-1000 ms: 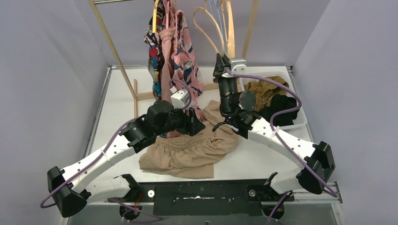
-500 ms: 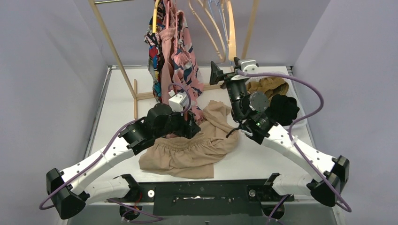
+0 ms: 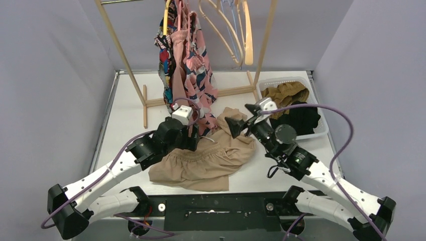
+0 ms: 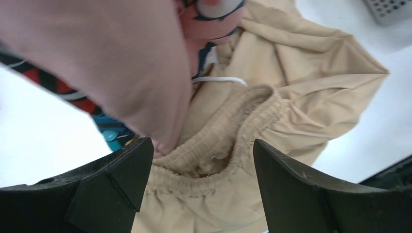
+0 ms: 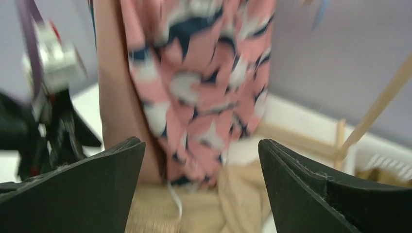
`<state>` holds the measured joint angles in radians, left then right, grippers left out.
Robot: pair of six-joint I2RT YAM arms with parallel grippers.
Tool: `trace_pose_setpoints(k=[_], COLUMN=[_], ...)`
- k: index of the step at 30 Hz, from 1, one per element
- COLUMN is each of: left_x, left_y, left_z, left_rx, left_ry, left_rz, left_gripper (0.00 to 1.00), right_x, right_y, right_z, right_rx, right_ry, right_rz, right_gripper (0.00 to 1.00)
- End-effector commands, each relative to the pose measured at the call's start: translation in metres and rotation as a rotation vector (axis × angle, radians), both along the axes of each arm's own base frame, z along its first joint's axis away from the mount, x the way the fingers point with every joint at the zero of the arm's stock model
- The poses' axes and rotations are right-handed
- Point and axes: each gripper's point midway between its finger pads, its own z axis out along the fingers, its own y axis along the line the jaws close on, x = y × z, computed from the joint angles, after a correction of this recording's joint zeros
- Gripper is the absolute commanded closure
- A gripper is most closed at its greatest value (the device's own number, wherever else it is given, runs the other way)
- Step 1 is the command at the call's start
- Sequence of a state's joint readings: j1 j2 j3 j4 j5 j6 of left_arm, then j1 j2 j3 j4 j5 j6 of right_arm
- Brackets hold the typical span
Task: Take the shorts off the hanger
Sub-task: Pick up the shorts at the center of the board.
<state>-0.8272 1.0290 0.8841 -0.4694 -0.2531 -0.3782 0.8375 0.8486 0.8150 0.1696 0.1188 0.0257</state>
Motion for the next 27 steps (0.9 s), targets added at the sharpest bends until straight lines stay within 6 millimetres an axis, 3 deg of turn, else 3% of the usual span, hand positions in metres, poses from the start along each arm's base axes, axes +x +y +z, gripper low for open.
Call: trace_pose_setpoints(k=[1, 8, 14, 18, 21, 24, 25, 26, 27], left_x=[0.01, 0.007, 0.004, 0.004, 0.003, 0.002, 0.001, 0.0, -0.002], left_y=[0.03, 0.051, 0.05, 0.049, 0.047, 0.042, 0.038, 0.033, 0.028], left_z=[0.01, 0.009, 0.013, 0.01, 0.008, 0.007, 0.007, 0.006, 0.004], left_rx=[0.045, 0.04, -0.005, -0.021, -0.036, -0.093, -0.118, -0.135, -0.152], left_ry=[-0.094, -0.135, -0.147, -0.143, -0.13, -0.098, -0.085, -0.074, -0.057], left_rz=[0.108, 0.176, 0.171, 0.172, 0.171, 0.198, 0.193, 0.174, 0.161], left_gripper=[0.25, 0.25, 0.25, 0.24, 0.25, 0.25, 0.25, 0.24, 0.25], right_x=[-0.018, -0.024, -0.018, -0.022, -0.017, -0.021, -0.024, -0.026, -0.029], right_y=[0.022, 0.048, 0.076, 0.095, 0.093, 0.084, 0.078, 0.071, 0.061], right_z=[-0.082, -0.168, -0.207, -0.239, -0.254, -0.252, -0.25, -0.248, -0.248], right_rx=[-0.082, -0.175, -0.188, -0.227, -0.223, -0.188, -0.18, -0.169, -0.156], right_ry=[0.156, 0.319, 0.509, 0.629, 0.643, 0.601, 0.589, 0.578, 0.575], right_rz=[0.152, 0.263, 0.312, 0.393, 0.357, 0.359, 0.352, 0.336, 0.309], right_gripper=[0.09, 0.07, 0.05, 0.1, 0.27, 0.67, 0.86, 0.96, 1.0])
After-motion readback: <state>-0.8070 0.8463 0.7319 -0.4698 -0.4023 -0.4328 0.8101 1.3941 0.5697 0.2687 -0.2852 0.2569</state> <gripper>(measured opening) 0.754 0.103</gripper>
